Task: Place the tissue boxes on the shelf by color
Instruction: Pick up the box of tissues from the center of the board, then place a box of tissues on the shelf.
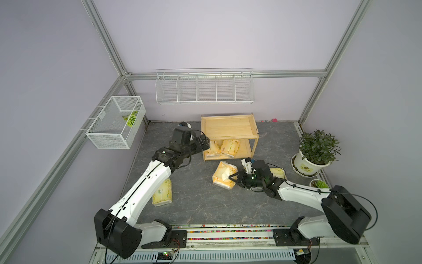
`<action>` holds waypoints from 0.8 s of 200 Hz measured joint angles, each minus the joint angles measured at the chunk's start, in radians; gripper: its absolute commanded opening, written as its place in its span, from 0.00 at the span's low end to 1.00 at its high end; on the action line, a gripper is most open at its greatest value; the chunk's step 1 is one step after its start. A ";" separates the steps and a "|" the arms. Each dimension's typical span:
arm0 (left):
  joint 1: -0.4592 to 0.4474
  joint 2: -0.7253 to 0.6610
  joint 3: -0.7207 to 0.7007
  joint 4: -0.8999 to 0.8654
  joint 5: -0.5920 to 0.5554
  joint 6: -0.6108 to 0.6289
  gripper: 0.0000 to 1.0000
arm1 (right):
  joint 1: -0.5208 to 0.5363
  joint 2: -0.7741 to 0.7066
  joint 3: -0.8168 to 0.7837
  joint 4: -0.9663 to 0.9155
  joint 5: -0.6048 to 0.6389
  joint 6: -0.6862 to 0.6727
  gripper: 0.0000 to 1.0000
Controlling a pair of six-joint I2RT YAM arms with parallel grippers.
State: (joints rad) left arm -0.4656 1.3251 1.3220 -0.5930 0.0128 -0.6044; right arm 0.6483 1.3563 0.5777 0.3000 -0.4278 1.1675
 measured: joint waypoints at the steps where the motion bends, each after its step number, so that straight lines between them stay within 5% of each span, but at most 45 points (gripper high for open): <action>1: 0.001 0.003 0.006 -0.001 -0.002 0.002 1.00 | -0.002 -0.003 0.001 -0.004 0.000 -0.002 0.16; 28: 0.033 0.133 0.166 -0.063 -0.044 0.051 1.00 | -0.094 -0.084 0.011 -0.129 -0.014 -0.048 0.15; 74: 0.038 0.299 0.209 -0.128 -0.078 0.084 1.00 | -0.264 -0.266 0.013 -0.382 -0.045 -0.126 0.15; 111: 0.039 0.338 0.234 -0.140 -0.080 0.092 1.00 | -0.520 -0.416 0.092 -0.661 -0.064 -0.257 0.15; 160: 0.039 0.338 0.245 -0.140 -0.079 0.096 1.00 | -0.792 -0.359 0.235 -0.838 -0.093 -0.401 0.15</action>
State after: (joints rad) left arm -0.4263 1.6630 1.5673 -0.7330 -0.0666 -0.5087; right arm -0.1432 0.9977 0.8127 -0.5381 -0.5209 0.7666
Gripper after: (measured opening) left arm 0.997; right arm 0.153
